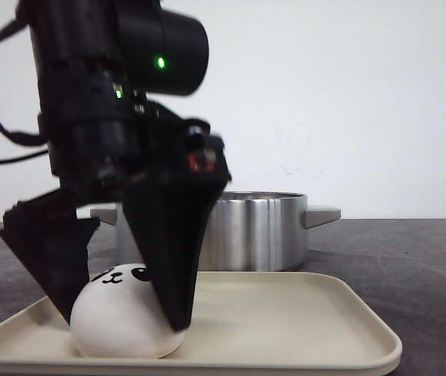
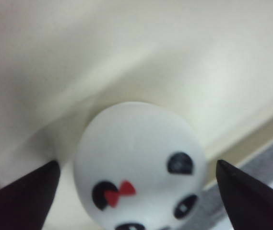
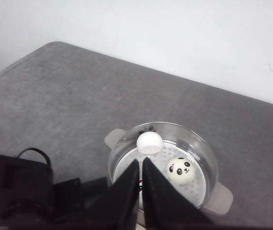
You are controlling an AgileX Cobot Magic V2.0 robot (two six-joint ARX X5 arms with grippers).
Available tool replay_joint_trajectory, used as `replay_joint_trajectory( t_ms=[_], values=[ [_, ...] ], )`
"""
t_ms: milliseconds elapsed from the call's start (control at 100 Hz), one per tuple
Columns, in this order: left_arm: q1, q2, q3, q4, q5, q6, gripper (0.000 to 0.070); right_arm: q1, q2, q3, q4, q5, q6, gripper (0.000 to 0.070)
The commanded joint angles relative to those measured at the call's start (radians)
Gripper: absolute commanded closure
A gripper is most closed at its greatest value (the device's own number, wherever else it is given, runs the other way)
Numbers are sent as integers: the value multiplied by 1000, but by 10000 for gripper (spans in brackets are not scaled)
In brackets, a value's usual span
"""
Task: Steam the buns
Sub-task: 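Lower the left gripper onto the last panda bun on the tray and grasp, then carry the bun with the left gripper into the pot and release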
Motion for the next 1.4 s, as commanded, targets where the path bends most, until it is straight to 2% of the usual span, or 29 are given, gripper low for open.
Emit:
replay_joint_trajectory(
  t_ms=[0,30,60,190,230,500,730,860,1090,1390],
  values=[
    [-13,43,4,6,-6,0,76,15,12,13,9,7,15,699],
    [-13,50,4,6,-6,0,98,15,12,13,8,7,15,700],
    [-13,53,4,5,-6,0,162,15,12,13,7,7,15,700],
    [-16,48,5,8,-13,17,613,15,12,13,6,8,15,700],
    [-16,43,5,8,-14,26,700,15,12,13,6,8,14,700],
    [-15,-103,72,-11,-13,72,700,15,12,13,7,28,11,700],
    [35,-172,230,13,-156,102,700,15,12,13,12,26,11,699],
    [80,-172,272,100,-202,115,700,15,13,13,12,26,8,699],
    [167,-134,272,257,-219,112,700,15,13,13,4,26,-1,699],
    [255,31,272,286,-216,113,700,15,13,12,-15,25,-1,700]
  ],
)
